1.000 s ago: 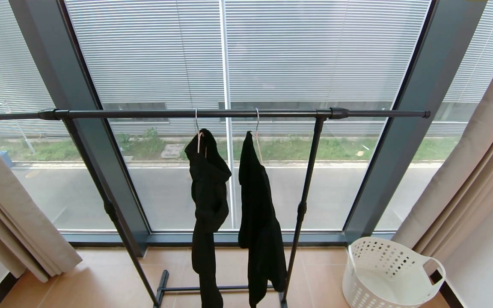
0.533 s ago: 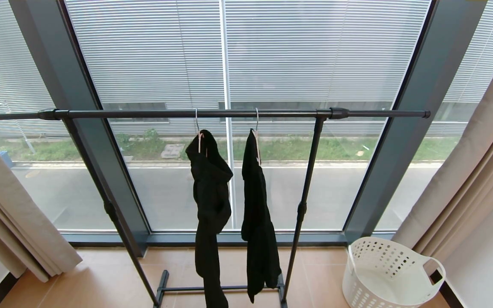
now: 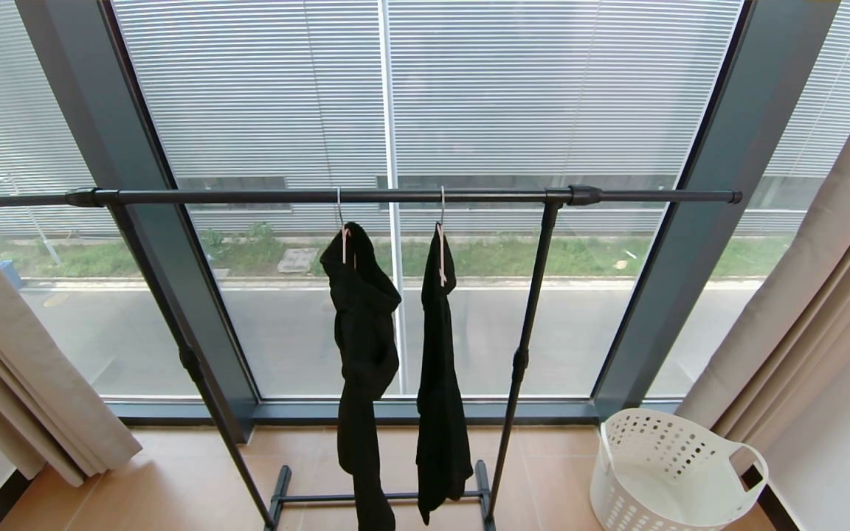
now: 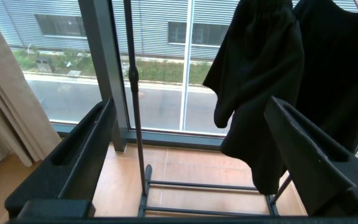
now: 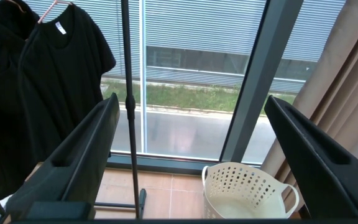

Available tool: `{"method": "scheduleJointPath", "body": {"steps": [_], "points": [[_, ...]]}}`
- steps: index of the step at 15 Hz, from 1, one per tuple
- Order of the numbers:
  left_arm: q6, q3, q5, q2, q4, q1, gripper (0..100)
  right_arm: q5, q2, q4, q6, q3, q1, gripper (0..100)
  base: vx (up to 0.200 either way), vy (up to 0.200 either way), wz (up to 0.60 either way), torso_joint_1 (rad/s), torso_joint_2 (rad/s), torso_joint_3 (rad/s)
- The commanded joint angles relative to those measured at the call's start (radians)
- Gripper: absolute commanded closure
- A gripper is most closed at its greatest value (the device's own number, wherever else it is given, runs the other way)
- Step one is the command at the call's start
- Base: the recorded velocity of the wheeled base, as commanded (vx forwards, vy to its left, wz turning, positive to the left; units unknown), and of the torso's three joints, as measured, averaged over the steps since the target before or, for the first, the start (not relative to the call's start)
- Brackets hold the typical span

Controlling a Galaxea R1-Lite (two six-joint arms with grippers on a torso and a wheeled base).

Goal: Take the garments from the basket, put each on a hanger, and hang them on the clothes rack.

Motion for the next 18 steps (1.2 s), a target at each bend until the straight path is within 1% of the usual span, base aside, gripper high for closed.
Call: {"method": "scheduleJointPath", "body": {"steps": [1,18], "points": [[-0.001,0.0,0.001,0.001,0.0,0.001,0,0.001,0.0,0.0,-0.001,0.0,0.002,0,0.0,0.0,0.0,0.0,0.0,0.0],[-0.001,0.0,-0.001,0.001,0.0,0.001,0,0.001,0.002,0.0,-0.002,0.0,0.0,0,0.0,0.0,0.0,0.0,0.0,0.0]]}}
